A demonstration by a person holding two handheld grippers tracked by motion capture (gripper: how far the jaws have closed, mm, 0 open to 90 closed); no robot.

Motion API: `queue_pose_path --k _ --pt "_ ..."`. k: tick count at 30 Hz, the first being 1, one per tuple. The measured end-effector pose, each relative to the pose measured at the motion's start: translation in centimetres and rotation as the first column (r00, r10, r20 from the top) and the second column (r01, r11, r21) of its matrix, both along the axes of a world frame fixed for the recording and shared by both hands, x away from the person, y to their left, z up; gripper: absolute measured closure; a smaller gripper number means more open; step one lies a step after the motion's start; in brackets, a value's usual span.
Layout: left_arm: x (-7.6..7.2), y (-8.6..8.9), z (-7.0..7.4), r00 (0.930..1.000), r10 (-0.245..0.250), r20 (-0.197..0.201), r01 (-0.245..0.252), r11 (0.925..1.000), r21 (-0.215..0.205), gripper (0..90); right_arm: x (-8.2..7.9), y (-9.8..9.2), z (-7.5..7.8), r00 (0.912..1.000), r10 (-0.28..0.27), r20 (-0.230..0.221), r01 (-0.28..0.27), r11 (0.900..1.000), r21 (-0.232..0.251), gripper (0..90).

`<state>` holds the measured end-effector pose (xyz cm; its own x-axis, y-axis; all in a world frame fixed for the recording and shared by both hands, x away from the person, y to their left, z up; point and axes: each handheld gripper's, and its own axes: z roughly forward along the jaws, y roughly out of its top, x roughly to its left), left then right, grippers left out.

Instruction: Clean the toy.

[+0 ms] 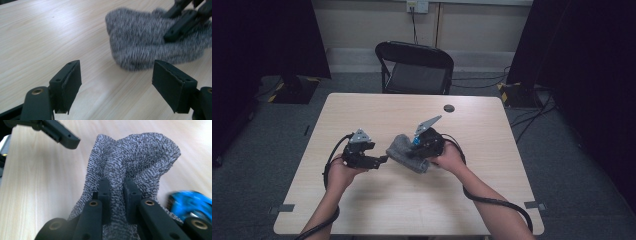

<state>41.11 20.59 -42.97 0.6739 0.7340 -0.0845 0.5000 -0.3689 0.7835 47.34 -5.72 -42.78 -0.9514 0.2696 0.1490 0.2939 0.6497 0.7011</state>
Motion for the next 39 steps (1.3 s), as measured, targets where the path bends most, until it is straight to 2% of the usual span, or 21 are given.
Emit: queue_pose_path --k 4,15,19,20,22,26,28,29,31,33,36,38,39 --pt "-0.7 0.8 -0.3 0.9998 0.018 -0.001 -0.018 0.9997 -0.014 23.5 -0.4 2.3 -1.1 0.9989 0.045 -0.011 -0.045 0.999 -0.021 79.0" --pt "-1.9 2.1 -1.7 0.9993 0.034 -0.012 -0.035 0.9994 -0.005 25.5 -1.4 5.4 -3.5 0.9923 0.117 -0.041 -0.119 0.992 -0.031 78.0" --pt "-2.0 2.2 -2.0 0.9990 0.038 -0.022 -0.038 0.9993 -0.004 26.0 -1.7 5.9 -4.0 0.9910 0.131 -0.029 -0.132 0.991 -0.033 76.5" --pt "-1.9 2.2 -2.1 0.9991 0.037 -0.023 -0.037 0.9993 0.004 26.1 -1.9 6.2 -4.2 0.9908 0.134 -0.015 -0.135 0.990 -0.046 74.0" --pt "-1.9 2.1 -2.3 0.9990 0.034 -0.031 -0.034 0.9994 0.005 26.4 -1.9 6.3 -4.2 0.9909 0.134 -0.014 -0.134 0.990 -0.052 70.4" --pt "-1.8 1.9 -2.2 0.9992 0.025 -0.030 -0.025 0.9995 0.020 26.4 -1.8 6.0 -4.2 0.9939 0.110 -0.012 -0.110 0.993 -0.040 55.1" --pt "-1.7 1.8 -2.2 0.9996 0.018 -0.023 -0.017 0.9994 0.032 26.4 -1.7 5.8 -4.1 0.9945 0.104 -0.016 -0.104 0.994 -0.033 53.4" --pt "-1.6 1.6 -2.1 0.9998 0.004 -0.020 -0.004 0.9993 0.038 26.5 -1.7 5.2 -3.6 0.9957 0.093 0.003 -0.093 0.995 -0.020 44.7" --pt "-1.5 1.3 -2.1 0.9998 -0.009 -0.016 0.010 0.9989 0.046 26.6 -1.5 4.8 -3.3 0.9963 0.086 0.001 -0.086 0.996 -0.008 43.5" --pt "-1.5 1.1 -2.1 0.9998 -0.016 -0.013 0.017 0.9987 0.047 26.6 -1.4 4.1 -2.8 0.9978 0.064 0.018 -0.064 0.998 -0.008 38.6" --pt "-1.2 0.3 -2.3 0.9981 -0.059 -0.017 0.060 0.9957 0.071 26.6 -1.1 2.8 -2.0 0.9988 0.021 0.044 -0.021 1.000 -0.001 35.2" --pt "-1.1 -0.2 -2.4 0.9962 -0.079 -0.038 0.082 0.9929 0.086 26.8 -0.7 1.8 -1.6 0.9982 -0.014 0.058 0.013 1.000 0.008 32.9" --pt "-1.1 -0.2 -2.4 0.9962 -0.079 -0.038 0.082 0.9929 0.086 27.0 -0.7 1.8 -1.6 0.9982 -0.014 0.058 0.013 1.000 0.008 32.9"
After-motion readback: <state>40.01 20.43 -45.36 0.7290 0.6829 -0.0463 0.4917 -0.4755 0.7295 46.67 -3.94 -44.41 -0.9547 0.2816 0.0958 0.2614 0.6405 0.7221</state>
